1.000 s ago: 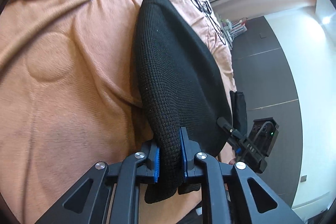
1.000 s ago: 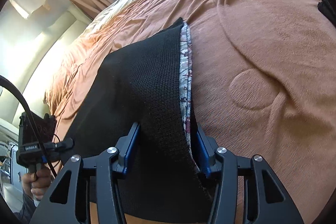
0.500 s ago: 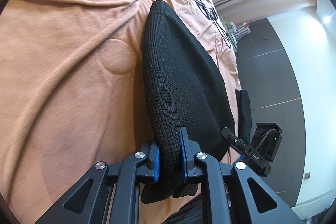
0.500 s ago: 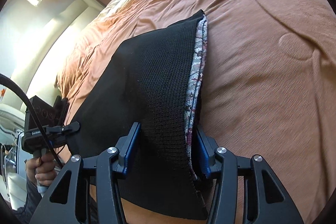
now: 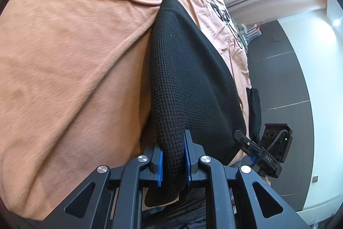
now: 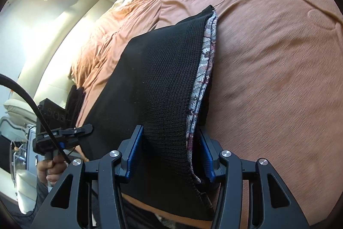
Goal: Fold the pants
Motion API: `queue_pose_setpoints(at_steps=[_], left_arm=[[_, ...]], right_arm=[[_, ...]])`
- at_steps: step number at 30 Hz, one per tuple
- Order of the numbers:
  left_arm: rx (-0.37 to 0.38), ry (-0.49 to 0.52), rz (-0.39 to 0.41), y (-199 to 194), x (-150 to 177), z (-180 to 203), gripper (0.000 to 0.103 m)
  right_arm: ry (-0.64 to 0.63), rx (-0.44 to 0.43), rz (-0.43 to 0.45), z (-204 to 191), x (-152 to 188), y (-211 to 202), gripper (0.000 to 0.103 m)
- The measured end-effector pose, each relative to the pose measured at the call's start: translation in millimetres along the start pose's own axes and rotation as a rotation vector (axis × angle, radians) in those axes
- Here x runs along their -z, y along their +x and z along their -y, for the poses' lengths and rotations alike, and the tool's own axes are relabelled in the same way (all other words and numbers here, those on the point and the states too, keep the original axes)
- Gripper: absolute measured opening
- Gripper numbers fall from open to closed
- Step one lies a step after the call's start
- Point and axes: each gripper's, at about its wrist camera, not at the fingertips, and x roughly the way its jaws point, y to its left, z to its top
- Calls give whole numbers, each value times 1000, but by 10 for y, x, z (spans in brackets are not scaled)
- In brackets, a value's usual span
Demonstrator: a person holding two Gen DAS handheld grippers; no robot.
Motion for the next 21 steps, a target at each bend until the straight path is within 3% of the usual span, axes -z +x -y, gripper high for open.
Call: queue_pose_setpoints(at_steps=[3,7,12,14,21], left_arm=[[-26,-10,5,-30,41,-48,17],[-37,-29,-6,29,61,-85,19],[-100,-29,-8,122,-41,-86,52],[-95,-34,-10,178,-120,-68,52],[-89,-14,-7,339,-371,-18,52]], right_arm=[[39,-71,-29,36,10,51,47],[47,-90,-43,126,-22,65,47],[97,-89,-3,361,-144,-10,57],[105,-99,15,421,-197,-32,67],[143,-120,13,649,-433,121,67]])
